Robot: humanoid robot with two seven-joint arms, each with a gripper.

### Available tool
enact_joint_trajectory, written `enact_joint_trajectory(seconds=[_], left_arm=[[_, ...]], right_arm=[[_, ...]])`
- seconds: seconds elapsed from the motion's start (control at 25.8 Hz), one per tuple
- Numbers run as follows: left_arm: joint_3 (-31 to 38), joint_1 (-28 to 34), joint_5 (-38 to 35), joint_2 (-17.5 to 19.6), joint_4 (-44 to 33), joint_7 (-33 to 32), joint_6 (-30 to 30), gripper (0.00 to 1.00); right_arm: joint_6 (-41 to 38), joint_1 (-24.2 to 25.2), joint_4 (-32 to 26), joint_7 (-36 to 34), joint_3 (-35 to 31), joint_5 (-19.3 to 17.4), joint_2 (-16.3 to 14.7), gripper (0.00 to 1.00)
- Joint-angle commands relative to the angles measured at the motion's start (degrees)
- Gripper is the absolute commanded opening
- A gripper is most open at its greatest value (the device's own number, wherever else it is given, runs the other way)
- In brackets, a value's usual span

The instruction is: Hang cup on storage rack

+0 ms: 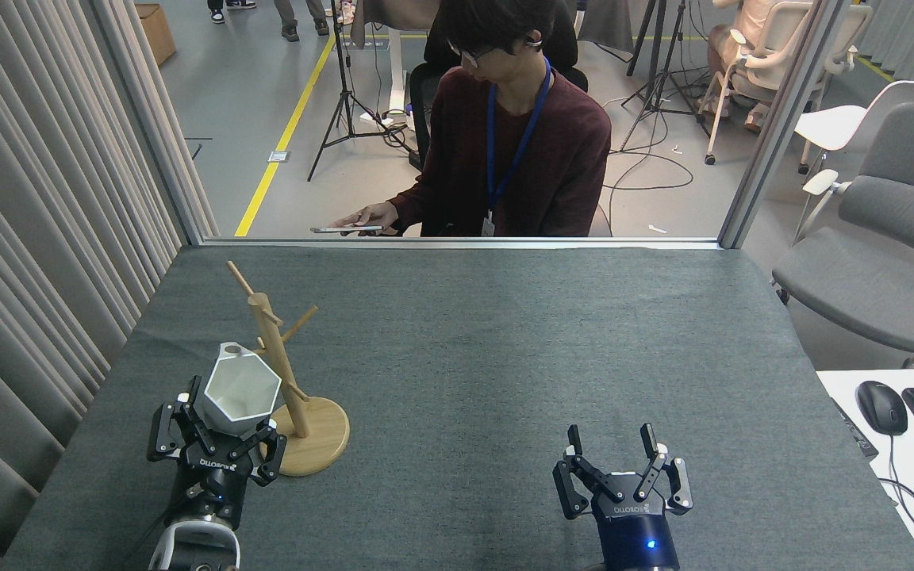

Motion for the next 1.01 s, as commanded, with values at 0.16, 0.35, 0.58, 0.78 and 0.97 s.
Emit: enact_joint_trajectory(seconds=[0.16,0.35,0.58,0.78,0.97], left_arm=[[0.8,1.8,2.0,0.4,0.5,0.0,-0.3,0.99],[3.0,6.1,10.9,1.9,-1.0,-0.4,-2.6,0.99],[7.0,13.7,32.7,2.3,-11.5,-3.6,-19.2,0.99],[6.4,18.1,37.8,1.1,-17.3,-4.6,-22.8,1.0],[0.1,18.3,38.2,-0.1,-19.4,-4.7,-21.5,1.0]], right_arm=[[-0.2,-0.1,0.1,0.0,0.0,-0.1,0.0,0.99],[-0.8,0.0,0.0,0.0,-0.1,-0.2,0.1,0.99],[-2.7,1.0,-0.4,0.0,-0.6,-0.7,-0.8,0.99],[-2.7,2.2,-1.7,0.0,-1.1,-0.8,-1.8,0.99],[-2.8,2.8,-1.9,0.0,-2.8,-0.9,-1.9,0.99]])
